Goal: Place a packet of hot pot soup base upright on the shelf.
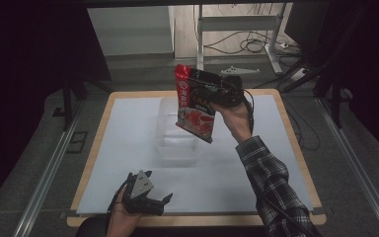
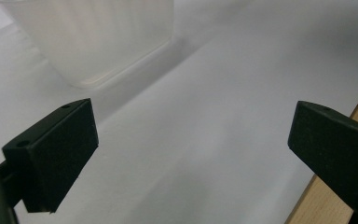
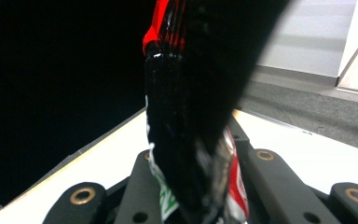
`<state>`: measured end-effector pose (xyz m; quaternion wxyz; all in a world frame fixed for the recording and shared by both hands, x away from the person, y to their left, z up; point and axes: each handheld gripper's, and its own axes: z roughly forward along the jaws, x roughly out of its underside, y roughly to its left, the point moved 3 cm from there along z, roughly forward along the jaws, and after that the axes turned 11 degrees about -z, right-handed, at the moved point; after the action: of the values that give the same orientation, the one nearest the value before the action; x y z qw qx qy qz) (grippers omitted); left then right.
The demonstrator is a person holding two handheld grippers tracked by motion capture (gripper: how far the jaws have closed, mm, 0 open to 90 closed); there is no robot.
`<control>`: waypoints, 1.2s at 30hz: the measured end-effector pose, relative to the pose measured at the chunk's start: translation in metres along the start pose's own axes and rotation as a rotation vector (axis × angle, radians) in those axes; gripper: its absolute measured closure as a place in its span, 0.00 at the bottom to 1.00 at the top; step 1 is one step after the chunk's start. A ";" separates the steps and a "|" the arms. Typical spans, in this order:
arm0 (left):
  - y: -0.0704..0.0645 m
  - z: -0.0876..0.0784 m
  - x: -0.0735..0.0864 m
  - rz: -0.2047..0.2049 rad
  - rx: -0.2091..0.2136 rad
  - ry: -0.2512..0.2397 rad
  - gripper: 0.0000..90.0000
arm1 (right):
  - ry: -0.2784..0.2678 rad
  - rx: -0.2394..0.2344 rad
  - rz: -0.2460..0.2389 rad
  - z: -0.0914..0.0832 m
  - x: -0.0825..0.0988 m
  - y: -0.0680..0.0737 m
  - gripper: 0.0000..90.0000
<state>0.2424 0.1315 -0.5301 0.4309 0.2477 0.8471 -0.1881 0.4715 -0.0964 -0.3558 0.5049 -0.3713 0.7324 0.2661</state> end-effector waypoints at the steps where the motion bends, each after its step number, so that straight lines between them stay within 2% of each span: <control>1: 0.000 0.000 0.000 0.002 -0.002 0.000 0.02 | 0.000 0.000 -0.001 0.002 0.000 0.001 0.85; 19: 0.000 -0.001 -0.001 0.018 -0.013 0.003 0.02 | 0.012 -0.041 -0.021 0.043 0.007 0.019 0.85; 27: 0.000 -0.001 0.000 0.022 -0.010 0.005 0.02 | 0.026 -0.049 -0.014 0.058 0.019 0.023 0.85; 36: -0.001 -0.004 -0.002 0.009 0.004 0.002 0.02 | 0.041 -0.059 -0.013 0.067 0.030 0.027 0.84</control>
<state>0.2408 0.1324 -0.5264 0.4307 0.2527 0.8459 -0.1874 0.4796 -0.0380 -0.4067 0.4801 -0.3965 0.7320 0.2766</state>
